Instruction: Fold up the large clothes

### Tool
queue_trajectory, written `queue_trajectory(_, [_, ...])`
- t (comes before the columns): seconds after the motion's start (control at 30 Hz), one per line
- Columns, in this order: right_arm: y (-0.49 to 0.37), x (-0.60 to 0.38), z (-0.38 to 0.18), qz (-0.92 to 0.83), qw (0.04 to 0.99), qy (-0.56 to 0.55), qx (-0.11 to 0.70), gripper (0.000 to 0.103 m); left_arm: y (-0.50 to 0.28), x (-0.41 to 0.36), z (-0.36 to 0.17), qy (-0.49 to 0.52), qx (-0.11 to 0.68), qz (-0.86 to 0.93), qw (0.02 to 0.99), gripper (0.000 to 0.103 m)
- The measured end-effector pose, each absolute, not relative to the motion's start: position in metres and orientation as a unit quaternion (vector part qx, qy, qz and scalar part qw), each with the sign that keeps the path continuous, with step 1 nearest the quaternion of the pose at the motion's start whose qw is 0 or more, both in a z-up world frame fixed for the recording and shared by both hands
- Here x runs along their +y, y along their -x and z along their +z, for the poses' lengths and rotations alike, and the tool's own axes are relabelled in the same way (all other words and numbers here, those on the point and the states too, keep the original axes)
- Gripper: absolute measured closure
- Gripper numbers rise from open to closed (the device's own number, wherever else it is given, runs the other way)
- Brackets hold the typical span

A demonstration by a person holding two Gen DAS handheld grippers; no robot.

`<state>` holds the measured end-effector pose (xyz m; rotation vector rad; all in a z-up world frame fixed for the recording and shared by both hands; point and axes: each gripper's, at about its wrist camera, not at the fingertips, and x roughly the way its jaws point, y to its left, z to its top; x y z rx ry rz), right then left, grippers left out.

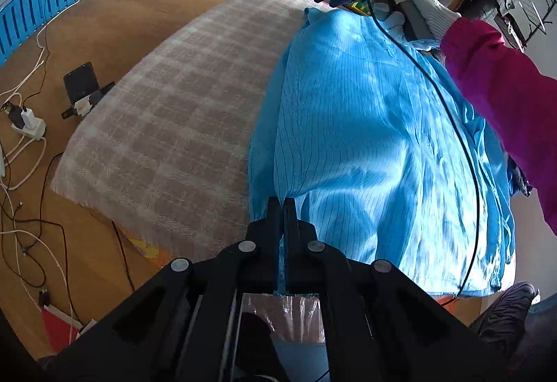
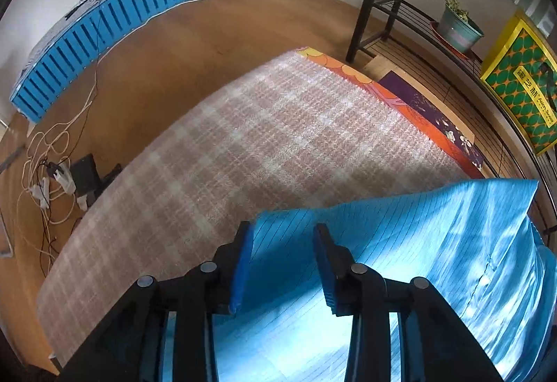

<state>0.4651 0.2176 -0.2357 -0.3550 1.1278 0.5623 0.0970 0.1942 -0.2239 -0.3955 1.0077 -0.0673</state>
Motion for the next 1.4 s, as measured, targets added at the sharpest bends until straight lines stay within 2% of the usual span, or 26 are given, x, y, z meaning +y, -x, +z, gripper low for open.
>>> queue_trajectory(0.3, [-0.445,0.126,-0.254,0.193,0.796,0.174,0.546,0.064,-0.092,0.172,-0.231,0.199,0.492,-0.081,0.843,0.103])
queue_trajectory(0.4, [-0.440,0.068,-0.250,0.172,0.815,0.112,0.542,0.063,-0.091,0.174,-0.231,0.203,0.494,-0.083,0.841,0.103])
queue_trajectory(0.47, [-0.443,0.029,-0.247,0.134,0.832,0.062,0.535,0.046,-0.092,0.178,-0.232,0.209,0.496,-0.083,0.839,0.103])
queue_trajectory(0.53, [-0.447,-0.005,-0.250,0.116,0.837,0.003,0.535,0.037,-0.092,0.182,-0.232,0.213,0.497,-0.081,0.837,0.103])
queue_trajectory(0.6, [-0.451,-0.023,-0.261,0.118,0.825,-0.038,0.551,0.038,-0.093,0.183,-0.231,0.212,0.497,-0.078,0.838,0.103])
queue_trajectory(0.7, [-0.447,-0.019,-0.259,0.114,0.837,-0.017,0.536,0.041,-0.093,0.182,-0.231,0.212,0.498,-0.074,0.838,0.103])
queue_trajectory(0.73, [-0.447,-0.016,-0.259,0.115,0.837,-0.007,0.535,0.052,-0.094,0.181,-0.230,0.211,0.498,-0.073,0.838,0.103])
queue_trajectory(0.77, [-0.447,-0.013,-0.258,0.119,0.837,-0.004,0.534,0.077,-0.094,0.181,-0.230,0.210,0.498,-0.072,0.838,0.103])
queue_trajectory(0.83, [-0.447,-0.011,-0.259,0.140,0.827,-0.028,0.544,0.103,-0.093,0.179,-0.229,0.205,0.498,-0.071,0.839,0.103])
queue_trajectory(1.17, [-0.402,-0.043,-0.246,0.121,0.833,-0.018,0.540,0.103,-0.091,0.191,-0.233,0.204,0.506,-0.063,0.835,0.103])
queue_trajectory(1.27, [-0.388,-0.048,-0.246,0.178,0.816,-0.065,0.546,0.103,-0.087,0.189,-0.237,0.202,0.513,-0.064,0.832,0.103])
queue_trajectory(1.3, [-0.385,-0.047,-0.245,0.188,0.813,-0.071,0.546,0.099,-0.087,0.189,-0.237,0.202,0.513,-0.064,0.832,0.103])
queue_trajectory(1.37, [-0.381,-0.042,-0.247,0.193,0.812,-0.077,0.546,0.050,-0.087,0.191,-0.237,0.206,0.512,-0.062,0.832,0.103])
queue_trajectory(1.4, [-0.381,-0.038,-0.249,0.193,0.811,-0.076,0.548,0.047,-0.087,0.192,-0.236,0.207,0.511,-0.060,0.832,0.103])
